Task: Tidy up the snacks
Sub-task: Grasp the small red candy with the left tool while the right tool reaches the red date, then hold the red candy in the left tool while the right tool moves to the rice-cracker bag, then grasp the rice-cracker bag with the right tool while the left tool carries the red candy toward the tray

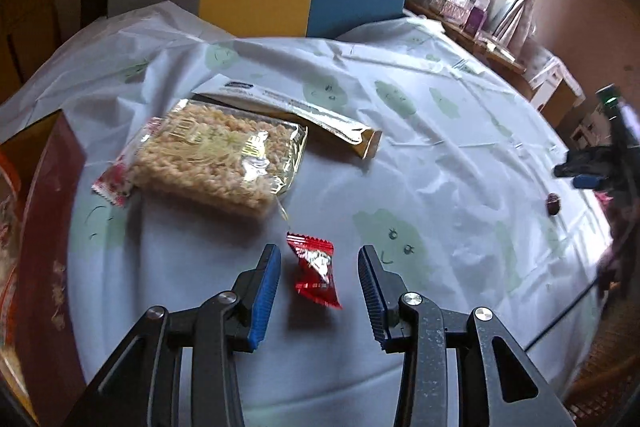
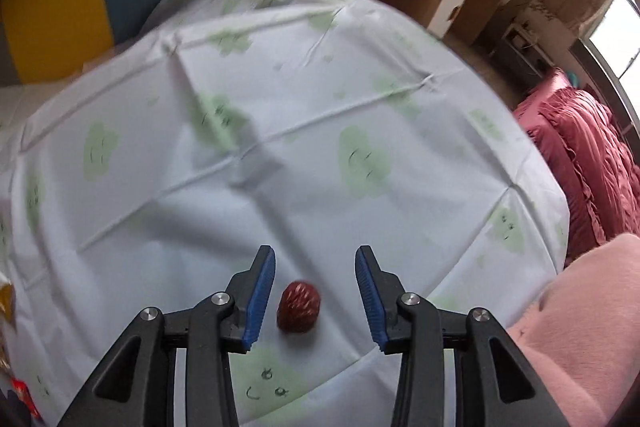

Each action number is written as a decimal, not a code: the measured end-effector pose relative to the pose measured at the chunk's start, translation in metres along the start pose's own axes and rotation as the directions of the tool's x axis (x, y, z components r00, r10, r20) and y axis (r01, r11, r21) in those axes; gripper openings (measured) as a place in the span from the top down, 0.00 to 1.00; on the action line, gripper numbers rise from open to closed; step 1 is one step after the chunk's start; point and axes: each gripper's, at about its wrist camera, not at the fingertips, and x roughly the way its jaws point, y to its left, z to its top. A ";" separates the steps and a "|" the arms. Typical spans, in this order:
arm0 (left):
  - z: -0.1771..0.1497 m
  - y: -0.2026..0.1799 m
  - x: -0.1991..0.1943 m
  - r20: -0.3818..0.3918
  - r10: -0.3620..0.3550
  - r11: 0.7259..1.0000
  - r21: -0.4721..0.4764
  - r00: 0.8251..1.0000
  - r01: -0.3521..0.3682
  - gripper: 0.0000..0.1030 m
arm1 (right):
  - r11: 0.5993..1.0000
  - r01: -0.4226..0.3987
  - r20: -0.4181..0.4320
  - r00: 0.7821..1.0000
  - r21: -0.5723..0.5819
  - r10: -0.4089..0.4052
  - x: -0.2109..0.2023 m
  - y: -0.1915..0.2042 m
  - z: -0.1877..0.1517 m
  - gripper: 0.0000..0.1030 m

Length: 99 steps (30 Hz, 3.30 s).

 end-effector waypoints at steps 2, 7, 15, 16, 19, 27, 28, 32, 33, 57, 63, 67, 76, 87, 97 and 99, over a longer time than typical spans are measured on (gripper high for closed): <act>0.000 -0.005 0.004 0.020 0.023 0.999 0.025 1.000 -0.024 0.72 | 1.000 0.000 0.029 1.000 0.018 -0.001 -0.006 -0.004 0.002 0.58; -0.012 -0.012 0.001 0.027 0.001 0.997 0.071 1.000 -0.003 0.82 | 0.998 -0.016 0.101 0.995 0.053 0.011 -0.021 -0.009 0.006 0.58; -0.046 -0.008 -0.021 0.076 0.036 0.994 0.101 0.996 -0.043 0.82 | 0.941 -0.317 0.192 0.937 0.115 0.293 -0.043 -0.018 0.011 0.58; -0.049 -0.008 -0.023 0.080 0.042 0.993 0.108 0.996 -0.050 0.82 | 0.923 -0.362 0.210 0.920 0.132 0.331 -0.045 -0.022 0.012 0.58; -0.055 -0.005 -0.029 0.089 0.046 0.994 0.096 0.995 -0.055 0.82 | 0.844 -0.499 0.244 0.859 0.196 0.451 -0.047 -0.035 0.011 0.58; -0.071 0.010 -0.047 0.101 0.034 0.999 0.030 0.994 -0.037 0.83 | 0.789 -0.584 0.183 0.811 0.190 0.556 -0.041 -0.021 0.008 0.58; -0.074 0.013 -0.050 0.105 0.036 0.999 0.026 0.994 -0.039 0.83 | 0.787 -0.594 0.174 0.804 0.168 0.569 -0.042 -0.017 0.007 0.58; -0.081 0.020 -0.057 0.108 0.036 0.999 0.010 0.993 -0.037 0.83 | 0.681 -0.719 0.159 0.695 0.139 0.701 -0.047 -0.009 0.006 0.58; -0.082 0.021 -0.058 0.111 0.038 0.999 0.009 0.993 -0.039 0.83 | 0.656 -0.738 0.187 0.675 0.157 0.714 -0.049 -0.016 0.006 0.58; -0.103 0.032 -0.069 0.127 -0.005 1.000 -0.005 0.992 0.006 0.83 | 0.418 -0.619 -0.283 0.727 -0.664 0.626 -0.125 0.247 -0.096 0.34; -0.104 0.033 -0.068 0.132 -0.013 1.000 -0.007 0.991 0.014 0.83 | 0.252 -0.411 -0.253 0.837 -0.876 0.486 -0.134 0.318 -0.130 0.28; -0.104 0.035 -0.068 0.132 -0.023 1.000 -0.014 0.991 0.026 0.82 | 0.169 -0.341 -0.244 0.873 -0.925 0.423 -0.128 0.349 -0.142 0.25; -0.105 0.034 -0.068 0.133 -0.020 1.000 -0.016 0.991 0.022 0.82 | 0.181 -0.392 -0.285 0.855 -0.902 0.433 -0.109 0.367 -0.139 0.27; -0.106 0.030 -0.068 0.138 0.005 1.000 -0.014 0.990 -0.003 0.82 | 0.344 -0.479 -0.303 0.838 -0.808 0.454 -0.112 0.252 -0.151 0.29; -0.105 0.020 -0.064 0.140 0.069 0.997 0.023 0.988 -0.073 0.82 | 0.503 -0.448 -0.229 0.870 -0.739 0.438 -0.078 0.181 -0.166 0.27; -0.105 0.019 -0.064 0.139 0.077 0.996 0.026 0.987 -0.081 0.82 | 0.503 -0.436 -0.218 0.874 -0.747 0.434 -0.077 0.183 -0.166 0.27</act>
